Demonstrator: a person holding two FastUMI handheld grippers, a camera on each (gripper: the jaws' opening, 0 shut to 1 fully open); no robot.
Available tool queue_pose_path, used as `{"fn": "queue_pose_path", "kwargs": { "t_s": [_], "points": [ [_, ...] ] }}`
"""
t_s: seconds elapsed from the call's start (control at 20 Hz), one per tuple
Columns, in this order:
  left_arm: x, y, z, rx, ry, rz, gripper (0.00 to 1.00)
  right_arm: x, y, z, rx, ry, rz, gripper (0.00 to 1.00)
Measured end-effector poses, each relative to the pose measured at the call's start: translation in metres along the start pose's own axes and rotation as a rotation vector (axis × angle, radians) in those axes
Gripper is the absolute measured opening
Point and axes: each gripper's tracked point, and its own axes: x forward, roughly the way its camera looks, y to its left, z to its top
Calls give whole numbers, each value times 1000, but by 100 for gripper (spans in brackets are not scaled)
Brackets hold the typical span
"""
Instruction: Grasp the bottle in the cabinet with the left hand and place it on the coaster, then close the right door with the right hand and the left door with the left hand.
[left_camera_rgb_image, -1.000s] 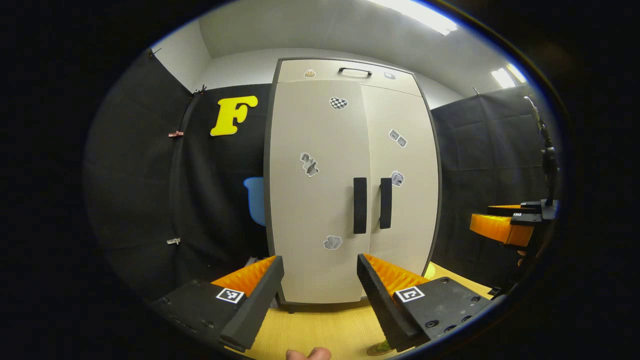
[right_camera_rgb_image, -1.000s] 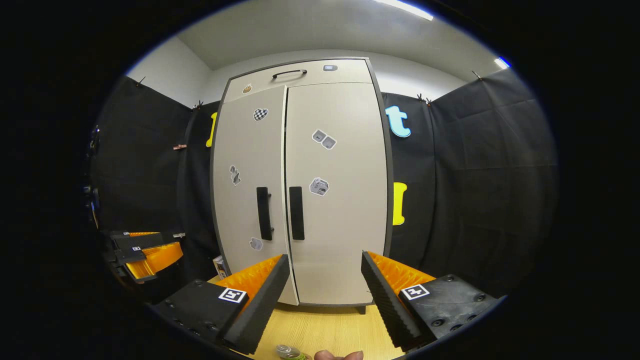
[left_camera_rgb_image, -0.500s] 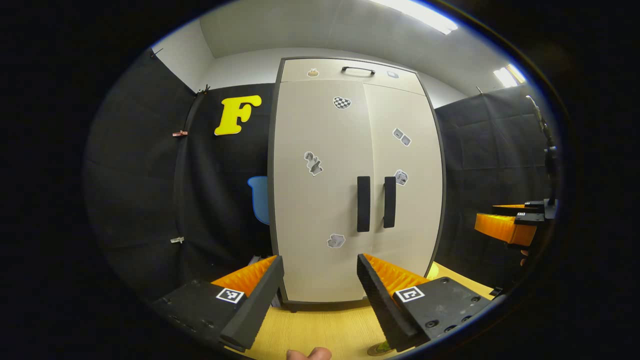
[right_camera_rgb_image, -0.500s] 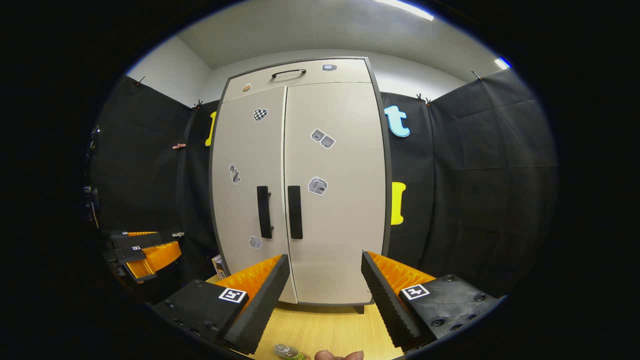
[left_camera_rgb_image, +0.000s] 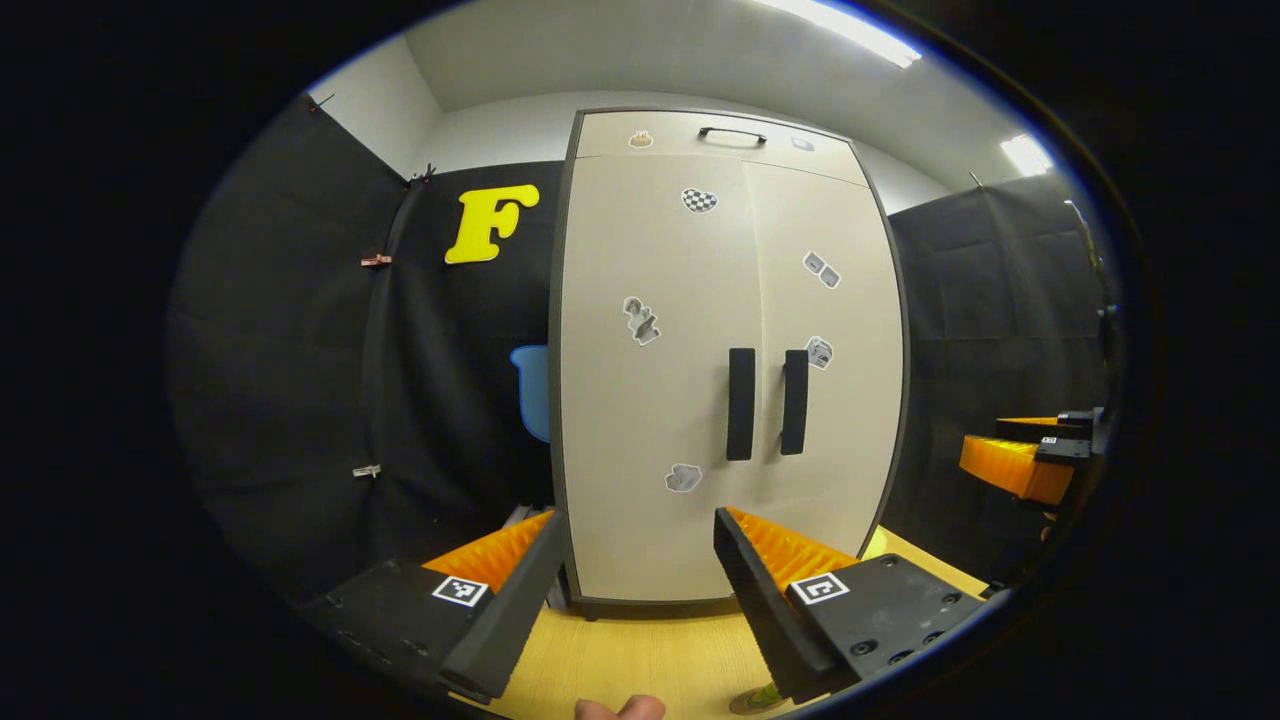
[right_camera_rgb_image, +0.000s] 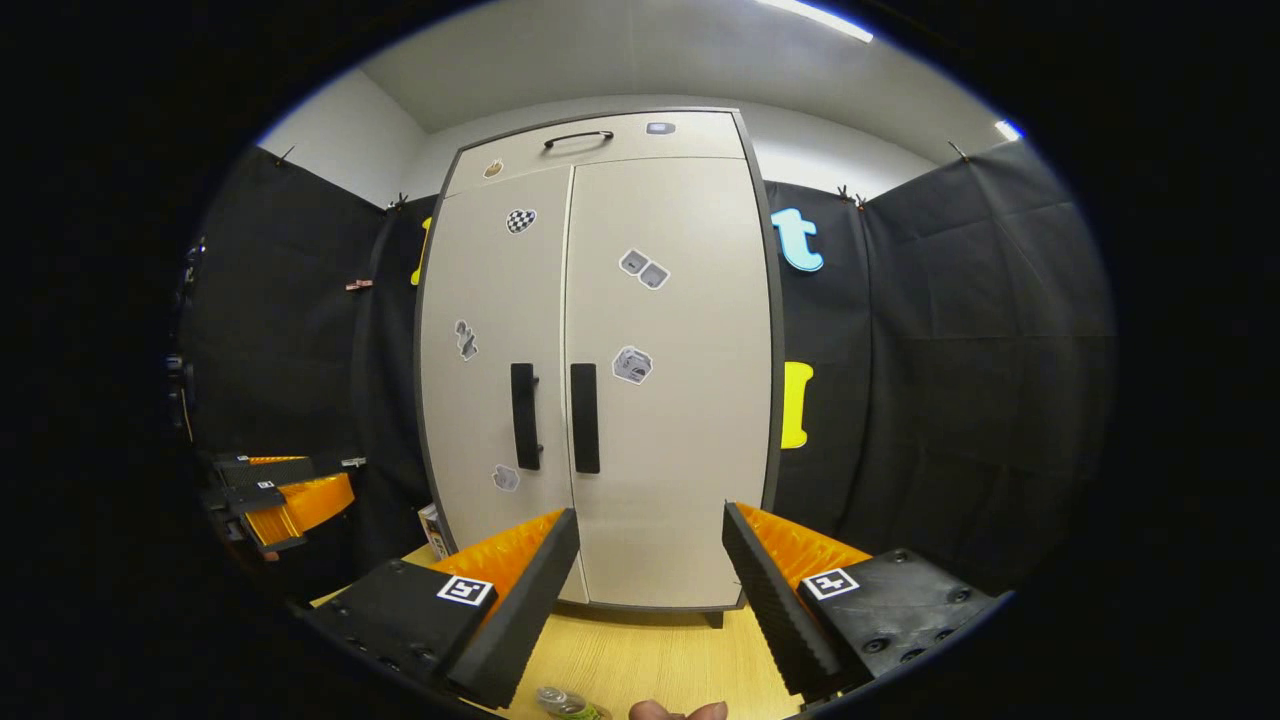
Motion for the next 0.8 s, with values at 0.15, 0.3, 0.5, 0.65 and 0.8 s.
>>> {"fn": "queue_pose_path", "kwargs": {
  "t_s": [0.15, 0.3, 0.5, 0.65, 0.8],
  "points": [
    [0, -4, 2, -10, -5, 9, 94, 2, -2, -4, -1, 9, -1, 96],
    [3, -5, 2, 2, -13, 25, 94, 6, -2, -8, 19, 25, 12, 96],
    [6, -5, 1, 10, -17, 52, 94, 12, -8, -10, 23, 25, 15, 96],
    [8, -6, -1, 5, -14, 63, 94, 18, -16, -11, 37, 23, 4, 96],
    [9, -10, -2, 8, -13, 69, 94, 24, -21, -12, 45, 26, 6, 96]
  ]
}}
